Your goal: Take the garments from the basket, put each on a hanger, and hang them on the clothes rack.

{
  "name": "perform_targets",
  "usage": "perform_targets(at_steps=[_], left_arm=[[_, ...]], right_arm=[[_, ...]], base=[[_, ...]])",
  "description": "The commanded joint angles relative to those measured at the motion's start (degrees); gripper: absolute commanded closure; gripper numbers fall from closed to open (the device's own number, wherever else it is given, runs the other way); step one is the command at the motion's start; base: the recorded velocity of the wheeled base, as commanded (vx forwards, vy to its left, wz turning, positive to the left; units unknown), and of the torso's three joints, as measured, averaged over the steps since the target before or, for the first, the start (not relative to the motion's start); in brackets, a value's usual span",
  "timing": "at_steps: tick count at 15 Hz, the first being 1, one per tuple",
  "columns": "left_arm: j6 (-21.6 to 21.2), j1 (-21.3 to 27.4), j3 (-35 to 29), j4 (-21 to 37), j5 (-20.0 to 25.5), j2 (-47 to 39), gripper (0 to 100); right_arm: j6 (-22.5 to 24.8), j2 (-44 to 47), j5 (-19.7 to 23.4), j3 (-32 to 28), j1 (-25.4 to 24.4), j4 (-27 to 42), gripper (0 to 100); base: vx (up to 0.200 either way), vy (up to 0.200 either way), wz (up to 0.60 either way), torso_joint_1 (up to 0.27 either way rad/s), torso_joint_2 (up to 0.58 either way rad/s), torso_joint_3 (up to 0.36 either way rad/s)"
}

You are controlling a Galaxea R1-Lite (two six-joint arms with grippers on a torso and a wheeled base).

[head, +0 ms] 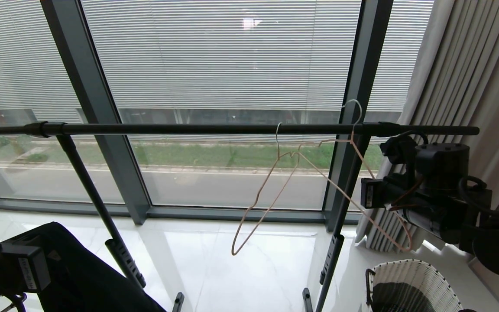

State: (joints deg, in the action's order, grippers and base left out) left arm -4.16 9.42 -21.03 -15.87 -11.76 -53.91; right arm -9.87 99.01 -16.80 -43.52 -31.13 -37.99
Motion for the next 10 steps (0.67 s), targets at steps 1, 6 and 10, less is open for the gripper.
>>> perform_targets(at_steps=[1,6,10], left_arm=[[0.03,-0.02,0.02,0.05,-0.01,0.29,100],[-2.61,-0.02,0.2,0.05,-0.1,0.21,100],[-5.42,-0.02,1.17,0.05,-1.07,0.29,100]], right_arm=[[0.03,-1.72,-0.69,0.54,-0.51,0.02,100],[0.56,-7.08,-1.31,6.25,-1.65,0.02,100],[1.52,-11.12,-1.31,9.33,-2.88,0.02,100]], base=[[0.0,0.0,0.0,0.0,0.0,0.0],[0.0,0.0,0.0,0.0,0.0,0.0],[-0.05,0.0,0.0,0.003,0.0,0.001]])
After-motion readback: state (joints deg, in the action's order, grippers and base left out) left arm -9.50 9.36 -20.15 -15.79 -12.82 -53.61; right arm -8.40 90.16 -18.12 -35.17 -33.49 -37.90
